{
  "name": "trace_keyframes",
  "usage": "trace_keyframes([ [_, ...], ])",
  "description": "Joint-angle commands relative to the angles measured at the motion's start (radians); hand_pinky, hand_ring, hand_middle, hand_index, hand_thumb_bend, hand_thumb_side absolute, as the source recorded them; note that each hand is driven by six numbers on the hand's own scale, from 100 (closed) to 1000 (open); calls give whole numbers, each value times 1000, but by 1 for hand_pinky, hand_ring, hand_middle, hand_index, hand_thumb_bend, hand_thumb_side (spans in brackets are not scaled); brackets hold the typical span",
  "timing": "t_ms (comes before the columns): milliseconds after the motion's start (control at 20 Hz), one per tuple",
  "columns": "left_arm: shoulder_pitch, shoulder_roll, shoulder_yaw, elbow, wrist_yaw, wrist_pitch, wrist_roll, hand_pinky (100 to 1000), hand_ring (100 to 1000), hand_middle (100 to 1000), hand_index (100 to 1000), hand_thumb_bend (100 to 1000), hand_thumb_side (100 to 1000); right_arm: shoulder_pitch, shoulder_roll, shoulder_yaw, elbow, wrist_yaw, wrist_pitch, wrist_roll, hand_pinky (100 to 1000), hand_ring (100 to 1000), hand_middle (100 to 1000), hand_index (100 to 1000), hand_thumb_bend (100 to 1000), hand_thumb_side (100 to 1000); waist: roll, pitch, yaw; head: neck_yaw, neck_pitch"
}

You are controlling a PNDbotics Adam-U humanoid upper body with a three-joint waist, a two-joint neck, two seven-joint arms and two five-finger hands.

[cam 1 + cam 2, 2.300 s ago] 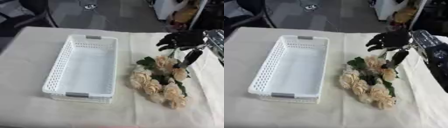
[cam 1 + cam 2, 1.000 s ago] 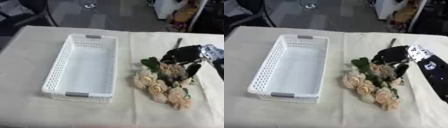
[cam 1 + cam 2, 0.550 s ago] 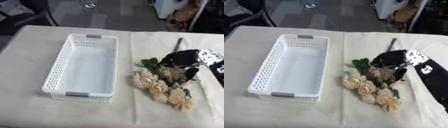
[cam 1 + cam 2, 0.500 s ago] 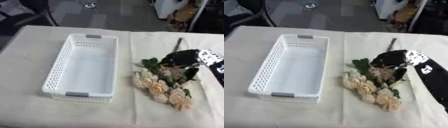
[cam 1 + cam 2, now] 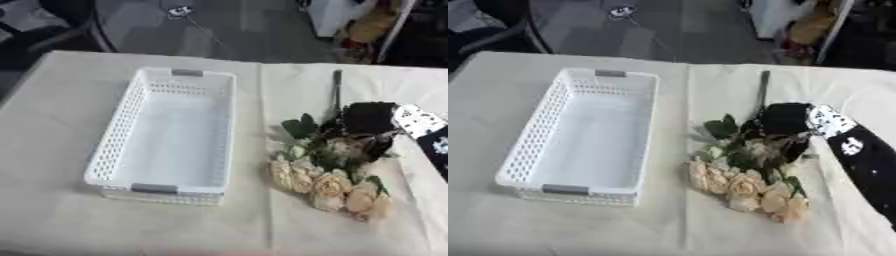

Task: Pick up objects on the table and place them in the box.

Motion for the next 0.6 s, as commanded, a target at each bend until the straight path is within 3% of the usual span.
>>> trace_keyframes([
  [50, -13, 14, 0, -17, 6, -2, -3, 573, 716, 736, 794, 100, 780, -3, -42, -14, -36, -53, -9, -80, 164, 349, 370, 298, 100, 100, 3, -8, -2, 5, -2],
  [350, -10, 17, -1, -17, 6, -1, -4, 573, 715, 733, 793, 100, 779, 14, -89, -55, -84, -228, -9, -52, 127, 326, 267, 211, 100, 109, 2, -11, -5, 14, -2],
  [500, -7, 18, 1, -17, 5, 0, -3, 572, 714, 732, 793, 100, 780, 20, -125, -95, -121, -363, 2, 14, 100, 313, 221, 194, 100, 115, 3, -12, -7, 24, -2],
  [600, -4, 20, 4, -17, 4, 1, -1, 572, 713, 731, 792, 100, 779, 17, -164, -141, -162, -494, 37, 68, 100, 309, 208, 194, 100, 100, 3, -14, -12, 35, -2],
])
